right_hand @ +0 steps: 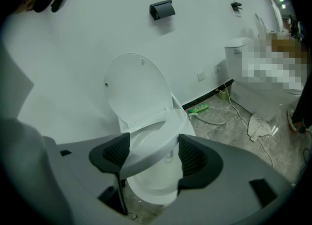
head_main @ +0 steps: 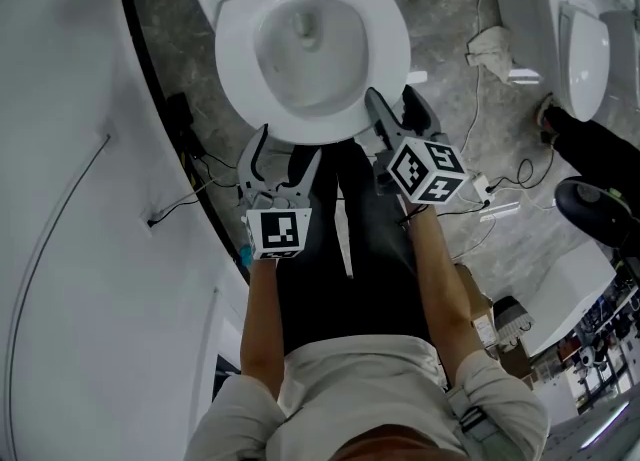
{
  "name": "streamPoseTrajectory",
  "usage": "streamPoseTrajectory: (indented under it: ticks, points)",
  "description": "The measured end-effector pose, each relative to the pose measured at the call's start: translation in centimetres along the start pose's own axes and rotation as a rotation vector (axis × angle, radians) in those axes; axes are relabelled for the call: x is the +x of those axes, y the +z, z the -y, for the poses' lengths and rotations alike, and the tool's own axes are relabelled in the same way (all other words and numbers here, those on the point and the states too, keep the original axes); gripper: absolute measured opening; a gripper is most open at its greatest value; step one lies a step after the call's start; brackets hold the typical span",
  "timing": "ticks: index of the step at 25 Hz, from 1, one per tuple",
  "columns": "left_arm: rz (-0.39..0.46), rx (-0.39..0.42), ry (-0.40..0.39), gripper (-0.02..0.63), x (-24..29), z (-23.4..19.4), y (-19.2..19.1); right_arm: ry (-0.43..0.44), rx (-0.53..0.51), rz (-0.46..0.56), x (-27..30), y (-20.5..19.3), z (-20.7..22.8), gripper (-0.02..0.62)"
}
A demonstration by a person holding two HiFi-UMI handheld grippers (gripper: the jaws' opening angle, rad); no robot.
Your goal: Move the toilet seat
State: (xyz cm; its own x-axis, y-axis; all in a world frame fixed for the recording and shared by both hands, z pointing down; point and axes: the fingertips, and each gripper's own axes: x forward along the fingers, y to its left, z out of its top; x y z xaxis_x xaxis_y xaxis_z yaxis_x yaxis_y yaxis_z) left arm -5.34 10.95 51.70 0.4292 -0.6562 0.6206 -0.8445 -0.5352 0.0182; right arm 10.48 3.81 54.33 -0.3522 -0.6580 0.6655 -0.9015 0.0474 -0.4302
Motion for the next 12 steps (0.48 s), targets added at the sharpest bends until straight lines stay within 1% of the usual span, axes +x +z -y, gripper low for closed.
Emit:
streamPoseTrajectory:
  ticks: [3, 12]
  points:
    - [0.002, 0.008, 0.008, 0.394, 0.4, -0.3, 0.5, 0.007, 0.014, 0.015, -0.1, 0.4, -0.1, 0.333]
    - [0.008, -0.003, 0.007, 0.391, 0.3, -0.5, 1.4, 0.031, 0.063, 0.051, -0.3, 1.1, -0.1, 0.336]
